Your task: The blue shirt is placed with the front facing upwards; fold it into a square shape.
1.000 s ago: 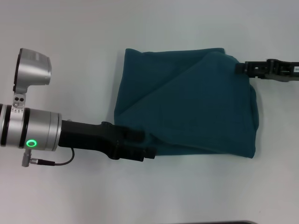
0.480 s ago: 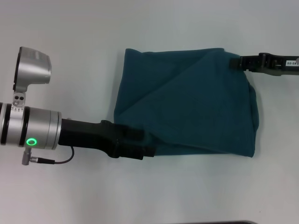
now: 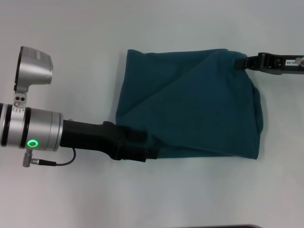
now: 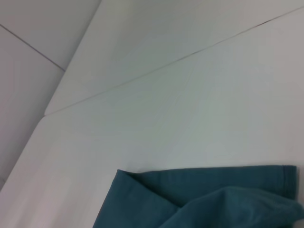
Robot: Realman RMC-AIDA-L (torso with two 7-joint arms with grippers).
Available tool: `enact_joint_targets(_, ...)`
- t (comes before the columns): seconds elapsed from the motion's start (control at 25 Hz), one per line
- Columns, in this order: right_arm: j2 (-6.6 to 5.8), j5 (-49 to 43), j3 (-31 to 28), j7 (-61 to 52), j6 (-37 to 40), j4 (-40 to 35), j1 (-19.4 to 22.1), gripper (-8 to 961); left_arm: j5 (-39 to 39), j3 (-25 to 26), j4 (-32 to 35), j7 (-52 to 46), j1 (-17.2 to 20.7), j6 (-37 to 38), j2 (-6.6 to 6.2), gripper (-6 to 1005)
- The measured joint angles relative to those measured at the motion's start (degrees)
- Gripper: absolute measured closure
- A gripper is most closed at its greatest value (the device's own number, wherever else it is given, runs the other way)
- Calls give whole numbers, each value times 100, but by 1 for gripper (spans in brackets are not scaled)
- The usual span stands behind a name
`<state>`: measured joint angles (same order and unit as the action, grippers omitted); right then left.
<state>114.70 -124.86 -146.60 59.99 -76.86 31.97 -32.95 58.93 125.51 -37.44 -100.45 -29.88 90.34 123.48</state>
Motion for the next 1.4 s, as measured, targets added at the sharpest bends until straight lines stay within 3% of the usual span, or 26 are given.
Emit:
enact_joint_targets(0.32,51,61,-35,185,176,-42,-67,933,-70,0,0,1,12,0,14,230)
enact_joint_targets(1.04,47,414,1,314,257,297,-456,883,-119,0,71,0,-18,1,18,231)
enact_joint_targets(1.4,-27,385,280,178,543,259,-419,853,-122,0,78,1,-18,15,18,232)
